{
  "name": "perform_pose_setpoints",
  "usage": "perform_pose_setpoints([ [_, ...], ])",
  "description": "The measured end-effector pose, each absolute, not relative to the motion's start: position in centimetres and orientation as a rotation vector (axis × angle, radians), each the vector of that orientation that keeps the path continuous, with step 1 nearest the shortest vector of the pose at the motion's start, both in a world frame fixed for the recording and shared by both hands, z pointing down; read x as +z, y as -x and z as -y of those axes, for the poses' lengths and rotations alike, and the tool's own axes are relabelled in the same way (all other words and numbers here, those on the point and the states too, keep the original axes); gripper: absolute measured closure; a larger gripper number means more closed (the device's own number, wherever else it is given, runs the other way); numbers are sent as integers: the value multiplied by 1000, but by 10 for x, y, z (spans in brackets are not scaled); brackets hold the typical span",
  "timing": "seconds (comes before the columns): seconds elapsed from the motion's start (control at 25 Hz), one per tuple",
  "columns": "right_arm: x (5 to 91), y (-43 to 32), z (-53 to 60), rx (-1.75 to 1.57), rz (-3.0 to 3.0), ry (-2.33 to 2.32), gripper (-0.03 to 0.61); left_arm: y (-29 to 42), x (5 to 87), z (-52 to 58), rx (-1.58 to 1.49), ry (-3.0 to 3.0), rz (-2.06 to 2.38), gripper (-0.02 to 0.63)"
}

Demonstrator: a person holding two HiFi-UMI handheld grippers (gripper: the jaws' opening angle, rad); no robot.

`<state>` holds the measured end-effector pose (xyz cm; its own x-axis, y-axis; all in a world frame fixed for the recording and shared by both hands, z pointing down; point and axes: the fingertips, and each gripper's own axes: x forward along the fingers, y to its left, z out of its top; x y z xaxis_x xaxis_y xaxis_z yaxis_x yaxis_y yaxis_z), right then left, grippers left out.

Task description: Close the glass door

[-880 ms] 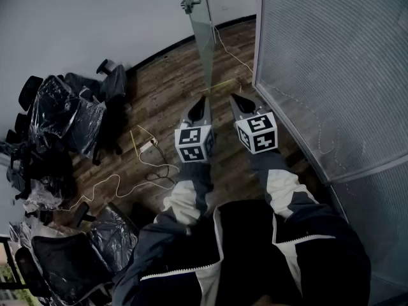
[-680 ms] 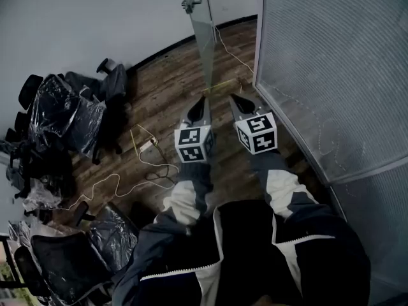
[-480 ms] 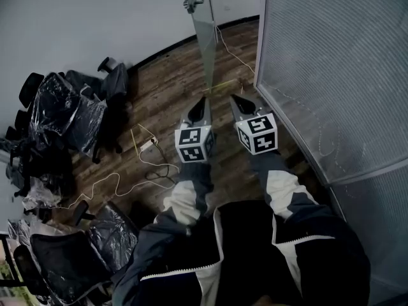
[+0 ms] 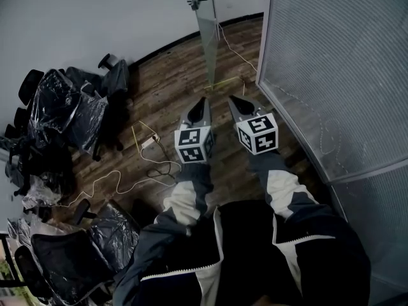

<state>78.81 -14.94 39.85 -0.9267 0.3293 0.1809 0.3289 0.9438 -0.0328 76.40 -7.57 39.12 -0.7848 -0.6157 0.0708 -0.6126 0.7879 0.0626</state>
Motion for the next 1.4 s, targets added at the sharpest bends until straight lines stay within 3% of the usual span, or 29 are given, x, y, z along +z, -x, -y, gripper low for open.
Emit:
perform_pose_setpoints([
  [0.92,411,-742,32,-144,2863,517,574,-718,409,-56,-169,-976,2896,612],
  [1.4,432,-633,59,-6,2842,646,574,-626,423,-42,-87,-845,2914,611],
])
